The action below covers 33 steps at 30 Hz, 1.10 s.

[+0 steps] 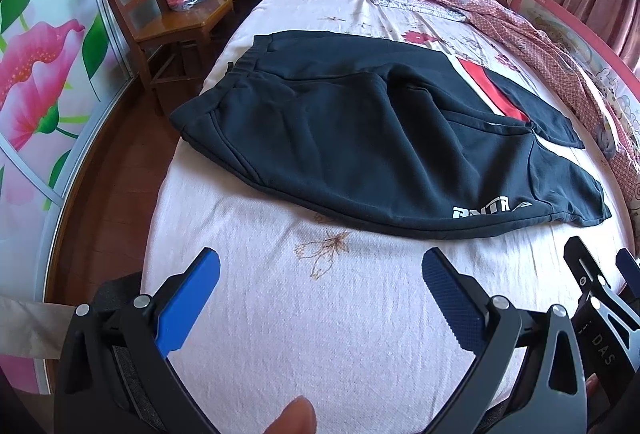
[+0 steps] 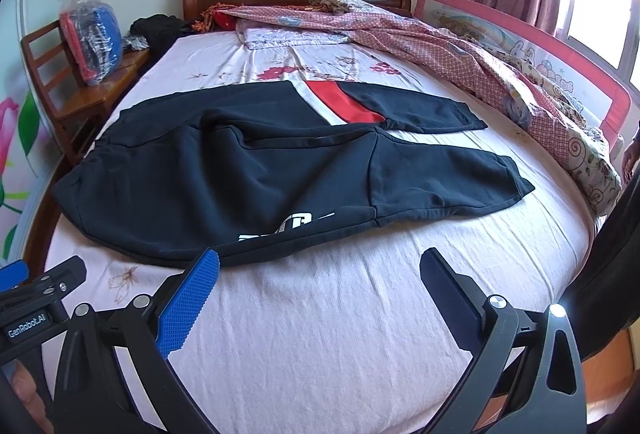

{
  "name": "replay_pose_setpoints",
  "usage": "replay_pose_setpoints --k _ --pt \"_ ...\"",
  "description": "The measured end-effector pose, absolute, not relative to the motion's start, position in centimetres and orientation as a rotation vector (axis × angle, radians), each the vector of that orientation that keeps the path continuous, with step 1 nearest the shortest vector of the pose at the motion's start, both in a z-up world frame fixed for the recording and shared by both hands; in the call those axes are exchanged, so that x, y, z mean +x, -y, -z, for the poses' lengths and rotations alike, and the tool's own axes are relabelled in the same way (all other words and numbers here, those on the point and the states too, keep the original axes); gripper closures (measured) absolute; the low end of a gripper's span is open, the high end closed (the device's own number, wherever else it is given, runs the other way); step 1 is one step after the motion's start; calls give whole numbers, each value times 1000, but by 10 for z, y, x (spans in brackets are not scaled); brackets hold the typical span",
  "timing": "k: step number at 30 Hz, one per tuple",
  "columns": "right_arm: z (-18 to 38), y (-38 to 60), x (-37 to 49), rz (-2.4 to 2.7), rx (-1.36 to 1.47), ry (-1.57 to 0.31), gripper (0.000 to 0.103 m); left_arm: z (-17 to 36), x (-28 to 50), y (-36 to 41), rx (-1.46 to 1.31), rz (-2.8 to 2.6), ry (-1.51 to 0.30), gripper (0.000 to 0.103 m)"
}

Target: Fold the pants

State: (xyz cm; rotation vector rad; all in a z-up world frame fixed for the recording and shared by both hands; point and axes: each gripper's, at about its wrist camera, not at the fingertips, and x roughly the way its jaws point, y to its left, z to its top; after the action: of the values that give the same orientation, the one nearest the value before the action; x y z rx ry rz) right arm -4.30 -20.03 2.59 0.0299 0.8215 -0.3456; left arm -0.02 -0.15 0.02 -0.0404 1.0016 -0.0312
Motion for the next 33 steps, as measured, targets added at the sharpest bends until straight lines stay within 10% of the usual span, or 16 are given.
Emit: replay_pose_setpoints --k 33 --pt "-30 204 -46 348 34 -808 3 -16 -7 4 -14 55 -919 2"
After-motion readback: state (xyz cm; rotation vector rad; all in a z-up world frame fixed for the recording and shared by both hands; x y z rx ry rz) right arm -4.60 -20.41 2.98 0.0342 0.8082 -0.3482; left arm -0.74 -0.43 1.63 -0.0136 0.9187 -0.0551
